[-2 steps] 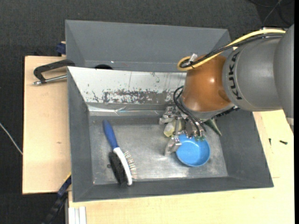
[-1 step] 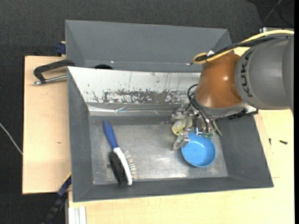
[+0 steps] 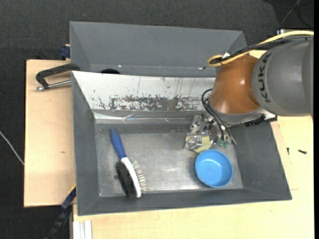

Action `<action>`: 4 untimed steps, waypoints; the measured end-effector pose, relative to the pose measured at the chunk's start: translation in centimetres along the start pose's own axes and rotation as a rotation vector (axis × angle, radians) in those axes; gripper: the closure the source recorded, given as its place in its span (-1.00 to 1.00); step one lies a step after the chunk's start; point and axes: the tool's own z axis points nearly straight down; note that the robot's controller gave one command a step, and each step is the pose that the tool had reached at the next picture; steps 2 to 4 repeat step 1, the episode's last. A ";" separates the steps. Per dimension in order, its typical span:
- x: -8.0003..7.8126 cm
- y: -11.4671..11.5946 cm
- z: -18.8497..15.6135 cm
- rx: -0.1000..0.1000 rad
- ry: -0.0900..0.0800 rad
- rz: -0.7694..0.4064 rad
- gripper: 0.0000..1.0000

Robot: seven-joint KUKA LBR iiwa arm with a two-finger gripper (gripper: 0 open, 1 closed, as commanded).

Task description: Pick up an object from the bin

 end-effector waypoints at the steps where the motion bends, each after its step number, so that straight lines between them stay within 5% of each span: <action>1: -3.1 -8.2 -14.3 0.007 -0.012 0.081 1.00; 4: -3.1 -8.2 -14.3 0.007 -0.012 0.081 1.00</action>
Offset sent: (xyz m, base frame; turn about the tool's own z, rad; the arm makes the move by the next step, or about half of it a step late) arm 0.0195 -0.0829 0.1363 0.0767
